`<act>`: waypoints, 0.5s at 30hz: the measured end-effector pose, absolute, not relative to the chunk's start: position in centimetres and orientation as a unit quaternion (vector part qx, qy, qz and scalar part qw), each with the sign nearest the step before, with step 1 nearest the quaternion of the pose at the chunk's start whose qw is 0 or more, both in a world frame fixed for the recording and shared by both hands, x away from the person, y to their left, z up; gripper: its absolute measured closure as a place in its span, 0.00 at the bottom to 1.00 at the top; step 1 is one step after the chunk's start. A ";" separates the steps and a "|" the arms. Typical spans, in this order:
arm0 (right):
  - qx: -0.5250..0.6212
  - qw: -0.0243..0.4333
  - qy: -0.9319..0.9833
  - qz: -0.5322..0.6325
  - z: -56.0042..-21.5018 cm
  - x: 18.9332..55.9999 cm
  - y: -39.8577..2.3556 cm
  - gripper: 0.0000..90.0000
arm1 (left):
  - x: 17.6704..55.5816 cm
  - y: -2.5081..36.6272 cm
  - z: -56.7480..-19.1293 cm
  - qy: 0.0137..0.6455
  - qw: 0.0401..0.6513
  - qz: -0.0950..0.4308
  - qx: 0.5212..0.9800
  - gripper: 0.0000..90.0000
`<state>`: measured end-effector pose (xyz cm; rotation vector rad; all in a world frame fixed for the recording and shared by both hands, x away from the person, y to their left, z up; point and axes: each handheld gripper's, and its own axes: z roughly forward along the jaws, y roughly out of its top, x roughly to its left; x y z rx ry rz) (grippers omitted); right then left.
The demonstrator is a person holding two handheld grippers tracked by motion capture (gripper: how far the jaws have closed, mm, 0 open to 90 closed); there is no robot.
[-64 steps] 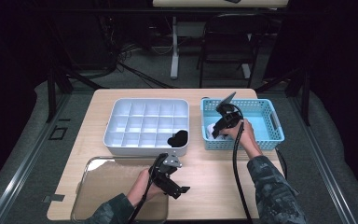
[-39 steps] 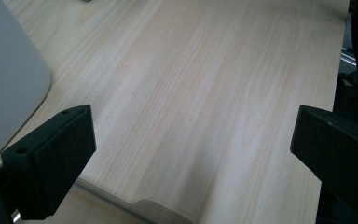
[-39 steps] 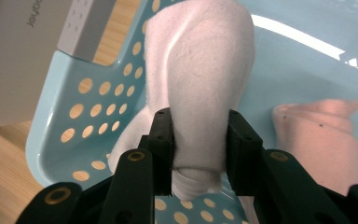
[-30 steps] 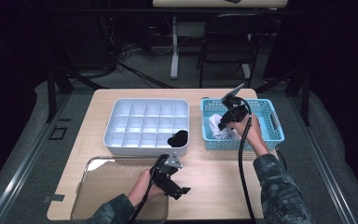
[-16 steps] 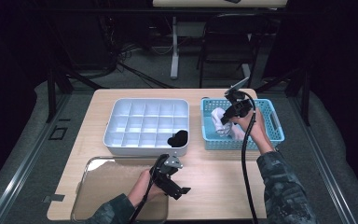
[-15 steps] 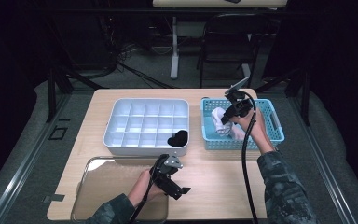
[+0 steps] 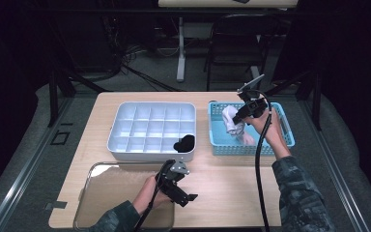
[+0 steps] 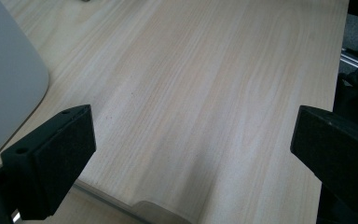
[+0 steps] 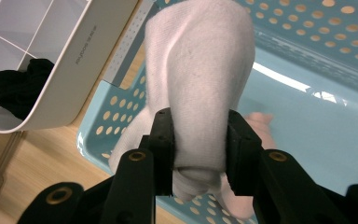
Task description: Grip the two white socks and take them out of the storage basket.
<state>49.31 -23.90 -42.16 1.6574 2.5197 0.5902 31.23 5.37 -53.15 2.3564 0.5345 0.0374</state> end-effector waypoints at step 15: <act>0.518 0.056 0.825 0.218 -38.9 46.5 -24.4 0.75 | 31.3 5.3 -53.2 0.212 0.352 0.020 0.912 0.00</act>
